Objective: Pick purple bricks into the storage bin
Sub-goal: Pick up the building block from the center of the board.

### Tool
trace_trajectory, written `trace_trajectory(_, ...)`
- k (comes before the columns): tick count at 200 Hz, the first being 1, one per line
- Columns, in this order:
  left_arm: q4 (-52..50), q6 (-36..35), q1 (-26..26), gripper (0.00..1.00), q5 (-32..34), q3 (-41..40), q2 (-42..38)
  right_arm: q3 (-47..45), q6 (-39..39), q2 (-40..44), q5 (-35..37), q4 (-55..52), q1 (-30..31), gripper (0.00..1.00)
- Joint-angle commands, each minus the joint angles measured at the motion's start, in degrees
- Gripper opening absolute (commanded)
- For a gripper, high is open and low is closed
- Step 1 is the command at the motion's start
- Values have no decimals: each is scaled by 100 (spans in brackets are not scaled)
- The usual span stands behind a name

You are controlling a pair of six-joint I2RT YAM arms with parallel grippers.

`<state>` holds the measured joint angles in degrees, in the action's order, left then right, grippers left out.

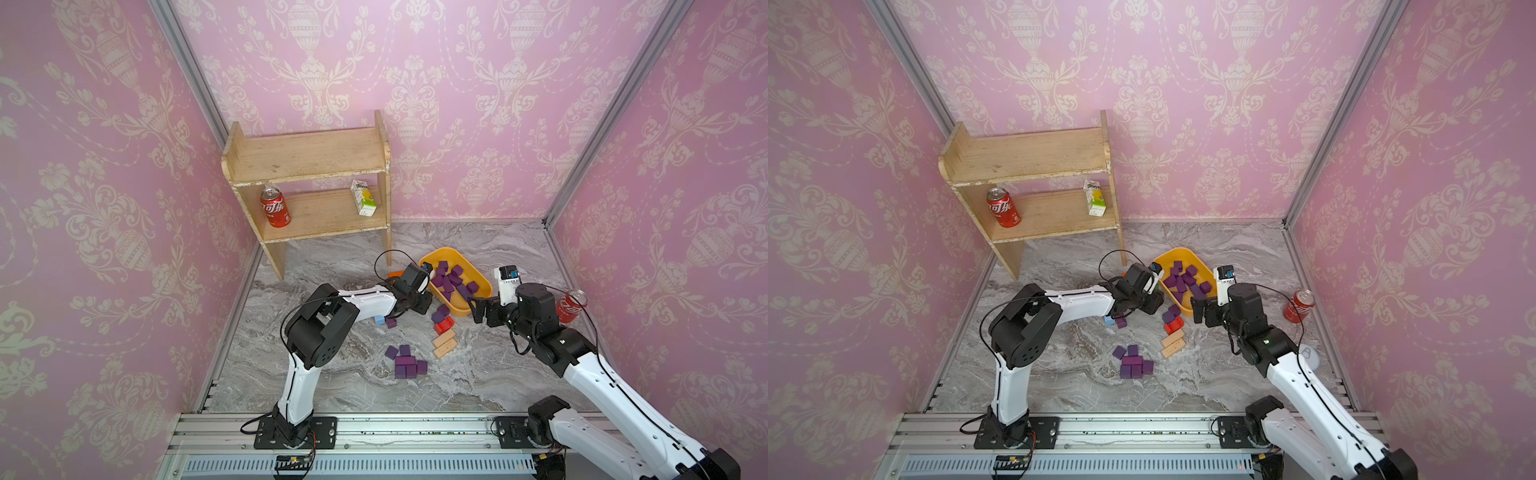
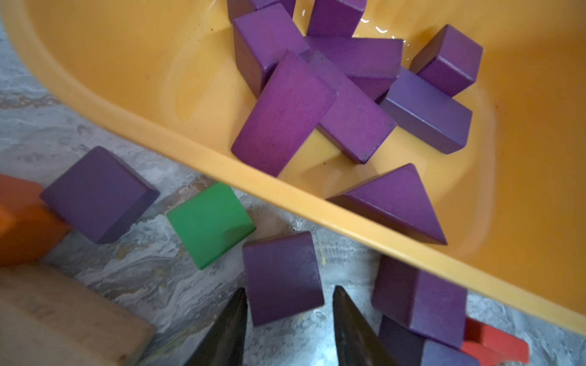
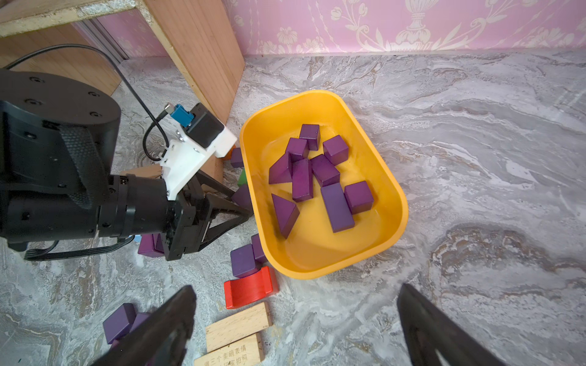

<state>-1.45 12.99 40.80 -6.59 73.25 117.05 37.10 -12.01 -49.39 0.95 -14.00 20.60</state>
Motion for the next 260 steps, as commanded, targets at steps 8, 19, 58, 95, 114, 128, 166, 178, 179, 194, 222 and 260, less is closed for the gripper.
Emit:
trace_trajectory(8,-109,-110,56,46,201,220,148,-45,-38,-54,84,-63,-36,100)
trace_trajectory(19,-148,-111,61,46,242,258,167,-43,-38,-62,88,-68,-33,100)
trace_trajectory(58,-210,-81,70,48,347,357,211,-45,-38,-73,106,-77,-38,100)
trace_trajectory(95,-324,-101,88,42,375,450,266,-35,-38,-89,144,-99,-38,100)
trace_trajectory(114,-388,-133,94,37,404,473,293,-37,-38,-79,148,-105,-35,100)
trace_trajectory(128,-442,-132,96,39,447,488,309,-29,-38,-80,167,-113,-38,100)
trace_trajectory(166,-470,-174,106,35,501,440,299,-36,-48,-84,212,-121,-38,100)
trace_trajectory(178,-461,-191,116,31,501,431,277,-27,-52,-89,230,-137,-30,100)
trace_trajectory(179,-461,-191,114,31,501,433,275,-27,-54,-84,234,-138,-34,100)
trace_trajectory(194,-448,-218,121,25,514,411,210,-25,-56,-78,253,-147,-30,100)
trace_trajectory(222,-372,-225,122,21,511,295,40,-30,-71,-80,263,-147,-31,100)
trace_trajectory(260,-522,-245,128,21,691,192,-340,-54,-111,-80,260,-112,-32,100)
